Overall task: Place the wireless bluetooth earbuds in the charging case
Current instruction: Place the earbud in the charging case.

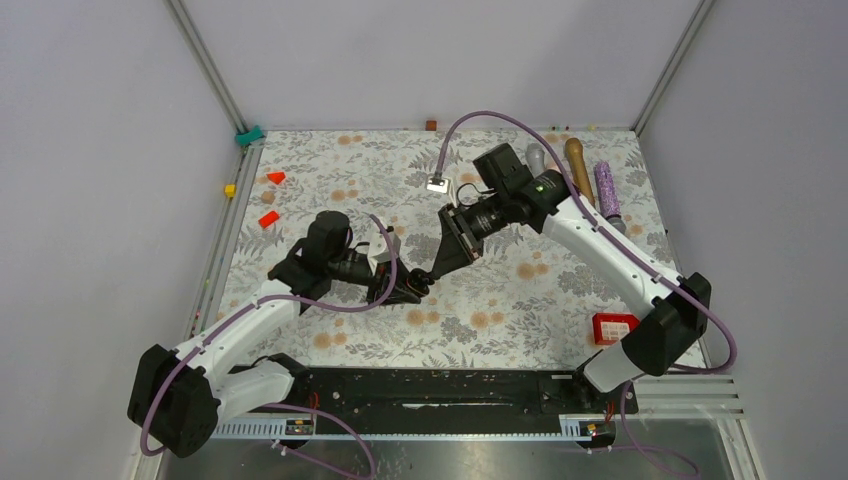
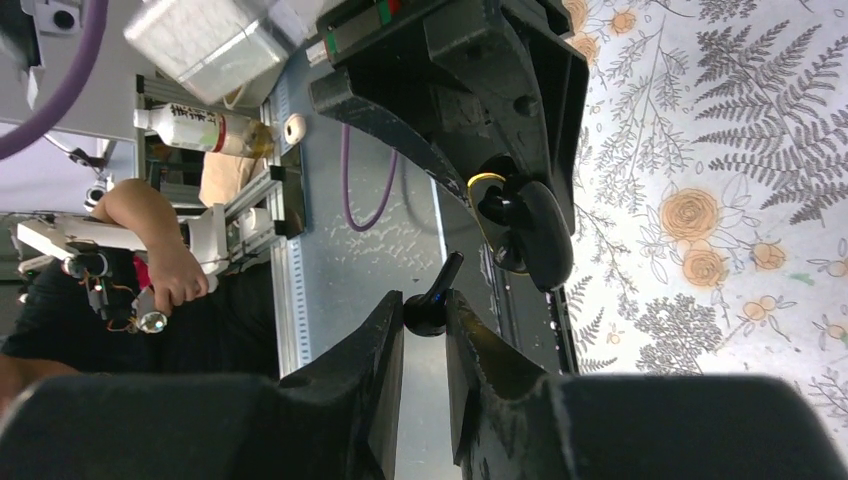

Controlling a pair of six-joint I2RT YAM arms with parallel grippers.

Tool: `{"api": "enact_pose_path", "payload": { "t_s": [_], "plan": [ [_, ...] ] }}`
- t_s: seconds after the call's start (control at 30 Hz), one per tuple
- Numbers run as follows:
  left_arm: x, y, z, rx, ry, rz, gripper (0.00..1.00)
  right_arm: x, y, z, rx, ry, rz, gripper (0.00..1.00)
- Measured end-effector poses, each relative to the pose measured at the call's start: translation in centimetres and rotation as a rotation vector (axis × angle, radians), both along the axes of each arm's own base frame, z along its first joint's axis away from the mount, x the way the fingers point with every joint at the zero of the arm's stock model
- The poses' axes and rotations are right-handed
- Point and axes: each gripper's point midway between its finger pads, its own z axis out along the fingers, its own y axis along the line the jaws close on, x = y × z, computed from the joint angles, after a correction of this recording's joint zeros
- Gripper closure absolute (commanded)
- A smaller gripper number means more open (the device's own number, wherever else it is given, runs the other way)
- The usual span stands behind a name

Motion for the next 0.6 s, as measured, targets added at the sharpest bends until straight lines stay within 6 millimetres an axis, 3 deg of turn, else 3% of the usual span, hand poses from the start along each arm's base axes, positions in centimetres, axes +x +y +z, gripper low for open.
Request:
{"api": "enact_pose_path", "payload": {
  "t_s": [0.3,0.6],
  "plan": [
    [-0.2,0.0,-0.2,0.010,-0.007,-0.008,1.00,-1.2,1.4,0.0,-0.009,0.039,0.010,0.85],
    [-0.2,-0.1,-0.1,0.010,-0.010,-0.010,1.00,-0.4,2.0,-1.7,-0.064,0.059,-0.017,0.85]
  ]
}}
